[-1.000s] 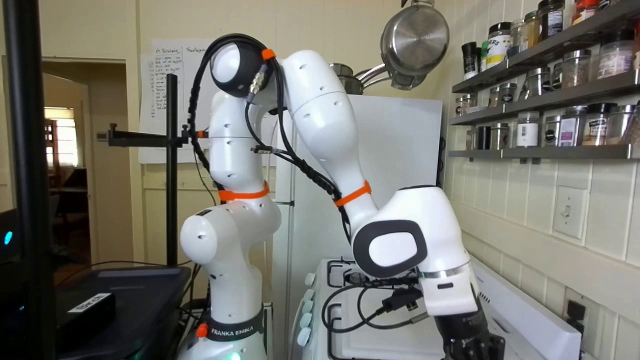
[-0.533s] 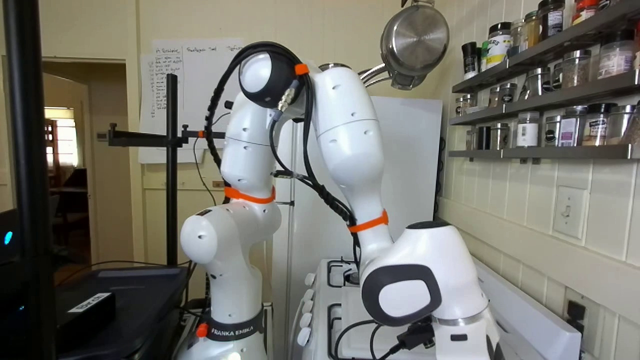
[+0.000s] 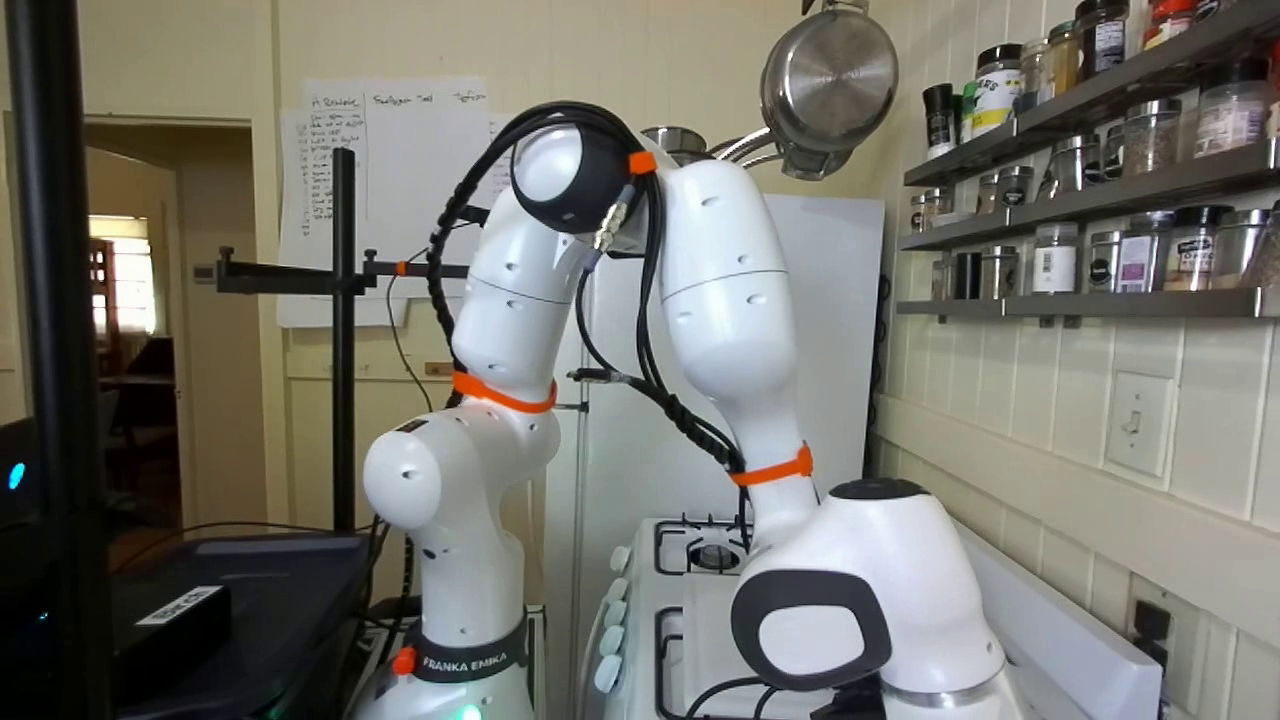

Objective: Pick up the napkin and throw it on the floor

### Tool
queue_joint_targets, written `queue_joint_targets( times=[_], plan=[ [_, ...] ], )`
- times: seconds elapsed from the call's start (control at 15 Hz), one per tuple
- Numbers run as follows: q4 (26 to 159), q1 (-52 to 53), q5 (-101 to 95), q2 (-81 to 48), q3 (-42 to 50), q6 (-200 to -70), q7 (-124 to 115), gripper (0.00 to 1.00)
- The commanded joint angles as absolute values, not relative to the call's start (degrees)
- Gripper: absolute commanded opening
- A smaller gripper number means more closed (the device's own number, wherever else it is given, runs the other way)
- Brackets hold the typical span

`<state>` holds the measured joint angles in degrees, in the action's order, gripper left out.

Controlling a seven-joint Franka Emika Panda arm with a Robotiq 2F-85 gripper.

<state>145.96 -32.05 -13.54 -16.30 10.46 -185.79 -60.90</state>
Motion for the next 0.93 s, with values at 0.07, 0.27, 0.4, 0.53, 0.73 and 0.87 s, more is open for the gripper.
queue_joint_targets(
  times=[0.07, 0.27, 0.4, 0.53, 0.73, 0.87],
  plan=[
    [144.62, -36.14, -14.30, -17.92, 6.36, -182.85, -59.25, 0.01],
    [141.92, -44.71, -13.54, -21.33, -2.45, -178.16, -54.20, 0.01],
    [139.75, -39.29, -5.49, -23.76, 2.81, -177.70, -45.44, 0.01],
    [137.76, -40.06, -0.56, -26.16, 2.60, -177.68, -39.41, 0.01],
    [134.74, -39.85, 6.46, -29.77, 2.72, -178.34, -31.29, 0.01],
    [132.97, -40.05, 10.44, -32.04, 1.93, -179.23, -27.16, 0.01]
  ],
)
